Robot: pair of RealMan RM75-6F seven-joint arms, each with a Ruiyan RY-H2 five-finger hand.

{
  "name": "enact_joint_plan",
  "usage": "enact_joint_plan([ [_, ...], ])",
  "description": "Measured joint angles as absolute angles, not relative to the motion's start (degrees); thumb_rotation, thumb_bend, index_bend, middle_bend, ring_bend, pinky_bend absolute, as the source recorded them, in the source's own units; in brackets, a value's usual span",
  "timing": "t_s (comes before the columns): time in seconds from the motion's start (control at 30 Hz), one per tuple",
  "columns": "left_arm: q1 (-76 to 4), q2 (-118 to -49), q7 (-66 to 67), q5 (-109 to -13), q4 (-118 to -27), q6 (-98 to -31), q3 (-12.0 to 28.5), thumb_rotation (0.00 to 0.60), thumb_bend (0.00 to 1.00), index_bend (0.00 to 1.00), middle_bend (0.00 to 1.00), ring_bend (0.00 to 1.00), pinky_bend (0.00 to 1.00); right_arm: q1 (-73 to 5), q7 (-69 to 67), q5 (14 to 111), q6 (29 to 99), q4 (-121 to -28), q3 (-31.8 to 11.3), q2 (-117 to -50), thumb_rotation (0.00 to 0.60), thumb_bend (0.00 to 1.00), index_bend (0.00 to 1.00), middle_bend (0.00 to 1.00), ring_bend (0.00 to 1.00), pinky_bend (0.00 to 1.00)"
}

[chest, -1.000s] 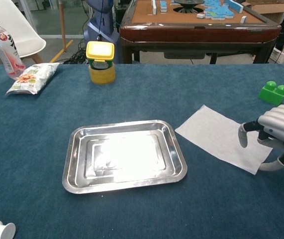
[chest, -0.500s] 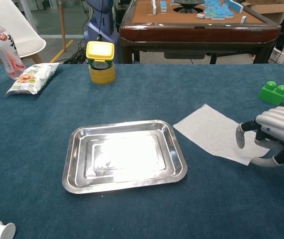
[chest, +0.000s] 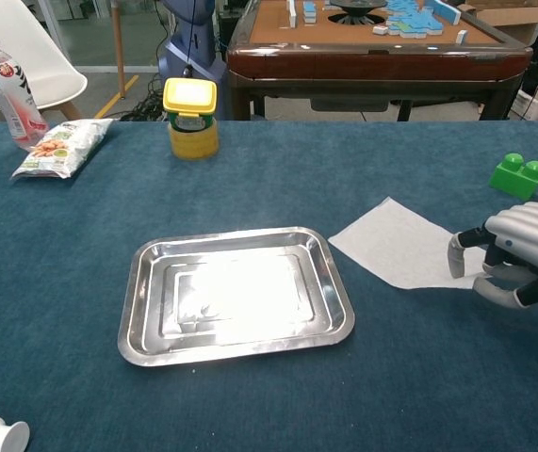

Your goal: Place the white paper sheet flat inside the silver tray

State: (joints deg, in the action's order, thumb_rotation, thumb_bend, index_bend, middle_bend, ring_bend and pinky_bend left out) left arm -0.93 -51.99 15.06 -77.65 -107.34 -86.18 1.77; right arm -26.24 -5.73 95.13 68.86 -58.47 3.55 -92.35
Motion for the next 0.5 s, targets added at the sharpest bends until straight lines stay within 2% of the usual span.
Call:
enact_joint_plan([
  [0.5, -0.86, -51.86, 14.80, -78.05, -107.51, -86.37, 1.75, 0.600, 0.29, 0.30, 0.35, 0.29, 0.51, -24.61, 0.28, 89.03, 70.59, -61.97, -1.44, -93.54, 0.600, 0.52, 0.55, 1.00, 1.00, 1.00],
])
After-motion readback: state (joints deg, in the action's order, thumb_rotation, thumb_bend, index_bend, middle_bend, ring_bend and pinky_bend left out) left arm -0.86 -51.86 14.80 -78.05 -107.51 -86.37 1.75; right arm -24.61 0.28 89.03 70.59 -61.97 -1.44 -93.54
